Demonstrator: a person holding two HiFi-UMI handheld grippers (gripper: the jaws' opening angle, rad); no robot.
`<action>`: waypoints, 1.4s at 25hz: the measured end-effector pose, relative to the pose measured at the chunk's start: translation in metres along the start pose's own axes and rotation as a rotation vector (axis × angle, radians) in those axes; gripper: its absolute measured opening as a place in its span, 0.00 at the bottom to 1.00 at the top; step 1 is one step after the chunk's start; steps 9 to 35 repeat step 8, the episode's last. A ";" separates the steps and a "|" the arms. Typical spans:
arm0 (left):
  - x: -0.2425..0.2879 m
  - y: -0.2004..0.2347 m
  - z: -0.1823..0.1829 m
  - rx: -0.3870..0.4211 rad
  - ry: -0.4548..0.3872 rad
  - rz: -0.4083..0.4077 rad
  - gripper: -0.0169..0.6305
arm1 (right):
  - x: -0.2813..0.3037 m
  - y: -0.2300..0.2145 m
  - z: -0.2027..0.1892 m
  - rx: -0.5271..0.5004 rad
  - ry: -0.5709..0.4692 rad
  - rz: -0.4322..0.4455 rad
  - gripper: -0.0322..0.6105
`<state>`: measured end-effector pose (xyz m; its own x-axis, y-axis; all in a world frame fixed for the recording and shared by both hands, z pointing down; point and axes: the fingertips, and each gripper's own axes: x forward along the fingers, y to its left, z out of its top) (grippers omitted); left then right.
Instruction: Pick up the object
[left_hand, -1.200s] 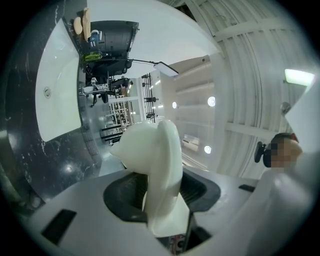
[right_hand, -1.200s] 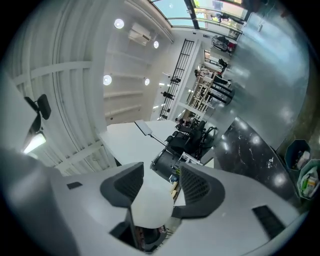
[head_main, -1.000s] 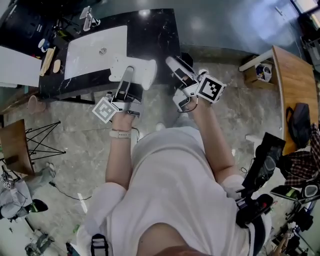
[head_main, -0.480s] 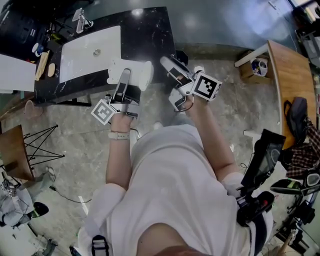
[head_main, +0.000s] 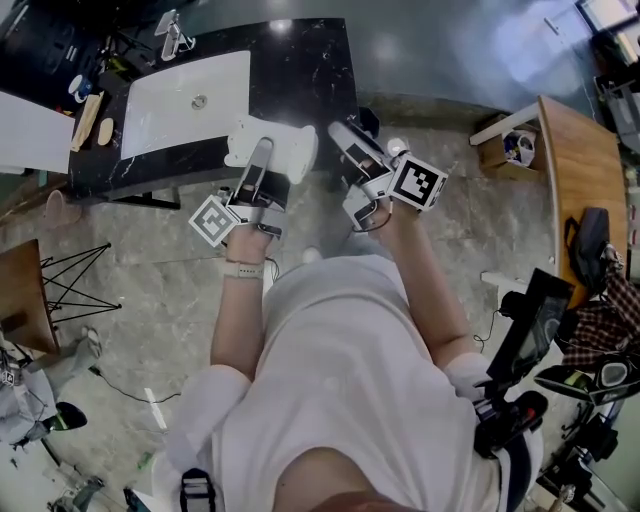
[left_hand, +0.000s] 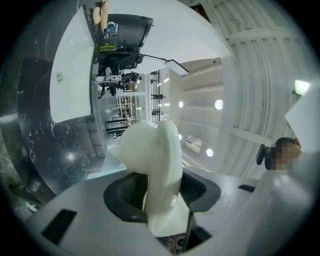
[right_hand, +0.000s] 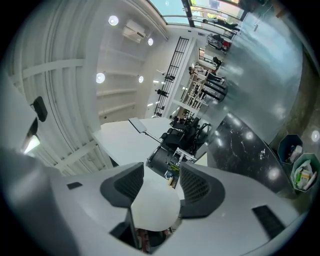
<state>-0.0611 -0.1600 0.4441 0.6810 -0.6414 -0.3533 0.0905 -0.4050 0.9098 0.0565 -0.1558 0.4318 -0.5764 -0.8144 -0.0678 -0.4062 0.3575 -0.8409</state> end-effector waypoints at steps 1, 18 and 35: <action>-0.001 0.001 0.000 0.001 0.000 0.003 0.30 | 0.000 -0.001 -0.002 0.005 0.004 -0.005 0.42; -0.009 0.007 0.003 -0.011 -0.008 0.025 0.30 | 0.000 -0.004 -0.010 0.025 0.014 -0.012 0.42; -0.009 0.007 0.003 -0.011 -0.008 0.025 0.30 | 0.000 -0.004 -0.010 0.025 0.014 -0.012 0.42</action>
